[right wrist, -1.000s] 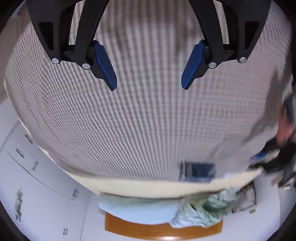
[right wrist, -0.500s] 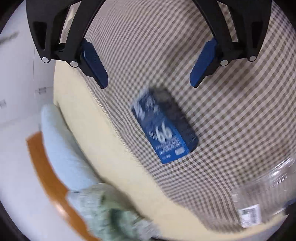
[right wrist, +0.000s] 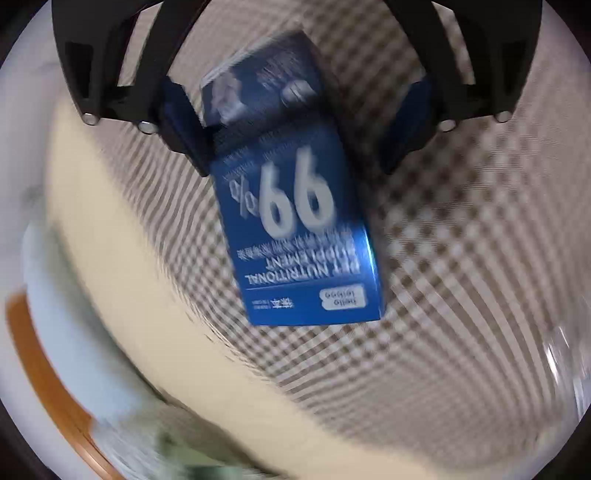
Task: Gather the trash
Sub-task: 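Grasp the clear plastic container with the left tool while the right tool grasps the blue box, then carry the clear container and blue box from the bed to the wastebasket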
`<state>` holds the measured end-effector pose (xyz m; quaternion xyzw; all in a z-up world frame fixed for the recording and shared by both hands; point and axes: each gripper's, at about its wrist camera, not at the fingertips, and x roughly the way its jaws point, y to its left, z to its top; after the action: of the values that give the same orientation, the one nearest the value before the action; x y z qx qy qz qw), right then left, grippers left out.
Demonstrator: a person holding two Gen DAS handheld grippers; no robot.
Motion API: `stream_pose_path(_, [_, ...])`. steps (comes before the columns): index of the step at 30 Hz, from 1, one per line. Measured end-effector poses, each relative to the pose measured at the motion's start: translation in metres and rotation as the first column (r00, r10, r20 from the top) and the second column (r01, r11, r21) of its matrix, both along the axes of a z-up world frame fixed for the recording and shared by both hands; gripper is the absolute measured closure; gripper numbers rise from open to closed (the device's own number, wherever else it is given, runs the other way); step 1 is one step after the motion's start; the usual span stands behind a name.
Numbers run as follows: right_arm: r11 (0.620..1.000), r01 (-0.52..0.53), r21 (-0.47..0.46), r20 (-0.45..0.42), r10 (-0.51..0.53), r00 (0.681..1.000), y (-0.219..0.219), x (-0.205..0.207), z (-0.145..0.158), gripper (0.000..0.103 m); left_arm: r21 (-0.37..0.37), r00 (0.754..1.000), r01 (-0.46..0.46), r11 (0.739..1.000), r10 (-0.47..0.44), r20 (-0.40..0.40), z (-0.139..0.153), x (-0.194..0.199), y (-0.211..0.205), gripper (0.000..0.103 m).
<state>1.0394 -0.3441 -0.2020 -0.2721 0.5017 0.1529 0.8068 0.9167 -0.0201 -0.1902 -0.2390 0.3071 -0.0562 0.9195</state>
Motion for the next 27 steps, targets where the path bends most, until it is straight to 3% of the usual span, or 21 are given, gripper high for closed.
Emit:
stream_pose_path(1, [0.998,0.017,0.061,-0.011,-0.016,1.000,-0.009,-0.018,0.002,0.030,0.005,1.000,0.006,1.000,-0.006,0.000,0.000,0.000,-0.002,0.080])
stream_pose_path(3, [0.999,0.013,0.042,0.022,-0.014,1.000,-0.009,-0.049,0.001,0.031,0.011,1.000,0.005,1.000,-0.005,-0.004,0.001,-0.001,-0.003,0.080])
stream_pose_path(7, [0.978,0.131,0.164,0.022,-0.137,0.990,-0.015,-0.150,0.007,0.034,0.017,1.000,0.005,1.000,-0.004,-0.021,0.005,-0.002,-0.004,0.081])
stream_pose_path(10, [0.963,0.223,0.150,0.097,-0.238,0.966,-0.020,-0.222,0.015,0.040,0.040,0.999,0.018,0.999,-0.017,-0.032,0.011,-0.011,-0.009,0.081])
stream_pose_path(12, [0.931,0.279,0.236,-0.015,-0.284,0.959,-0.030,-0.268,0.025,0.044,0.076,0.998,0.048,0.996,-0.044,-0.054,0.014,-0.029,-0.014,0.081])
stream_pose_path(16, [0.920,0.300,0.253,-0.053,-0.296,0.954,-0.028,-0.340,0.026,0.045,0.082,0.987,0.079,0.993,-0.066,-0.149,0.035,-0.055,-0.017,0.081])
stream_pose_path(22, [0.842,0.392,0.370,-0.081,-0.392,0.917,-0.043,-0.426,0.038,0.045,0.200,0.986,0.155,0.967,-0.139,-0.090,0.090,-0.166,-0.029,0.081])
stream_pose_path(27, [0.785,0.440,0.436,-0.069,-0.458,0.886,-0.067,-0.481,0.053,0.045,0.144,0.972,0.217,0.966,-0.200,-0.120,0.105,-0.241,-0.041,0.081])
